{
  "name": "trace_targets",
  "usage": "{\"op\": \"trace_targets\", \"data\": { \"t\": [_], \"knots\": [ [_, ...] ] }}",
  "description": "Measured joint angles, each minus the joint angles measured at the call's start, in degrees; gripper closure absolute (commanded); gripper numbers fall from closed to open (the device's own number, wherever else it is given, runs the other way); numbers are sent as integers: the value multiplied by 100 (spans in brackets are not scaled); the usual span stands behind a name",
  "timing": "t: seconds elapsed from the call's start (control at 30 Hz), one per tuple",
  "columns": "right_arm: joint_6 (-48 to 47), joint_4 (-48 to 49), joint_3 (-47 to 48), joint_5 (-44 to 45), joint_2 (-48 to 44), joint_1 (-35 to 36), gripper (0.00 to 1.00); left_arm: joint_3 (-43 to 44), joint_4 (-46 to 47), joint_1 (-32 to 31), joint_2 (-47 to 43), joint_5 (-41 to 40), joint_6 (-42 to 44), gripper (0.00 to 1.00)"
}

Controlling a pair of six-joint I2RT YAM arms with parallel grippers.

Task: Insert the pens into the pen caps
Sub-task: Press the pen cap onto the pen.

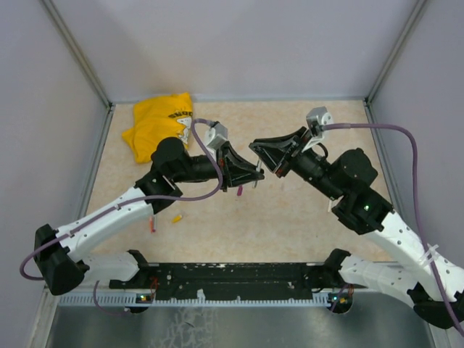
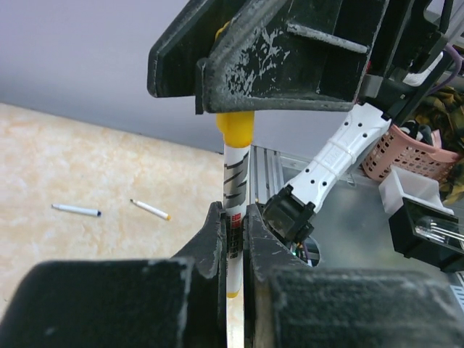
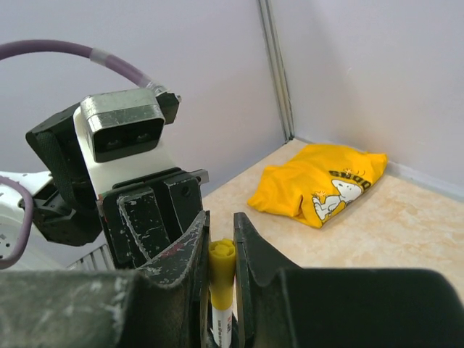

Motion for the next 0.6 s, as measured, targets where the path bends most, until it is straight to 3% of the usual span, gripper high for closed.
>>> {"op": "trace_targets", "data": {
  "t": [0.3, 0.6],
  "knots": [
    [-155, -817, 957, 22, 286, 0, 76, 205, 138, 24, 0, -118, 107, 100],
    [-155, -1147, 431, 374, -487, 11, 64, 442, 337, 175, -50, -358, 238, 100]
  ]
}}
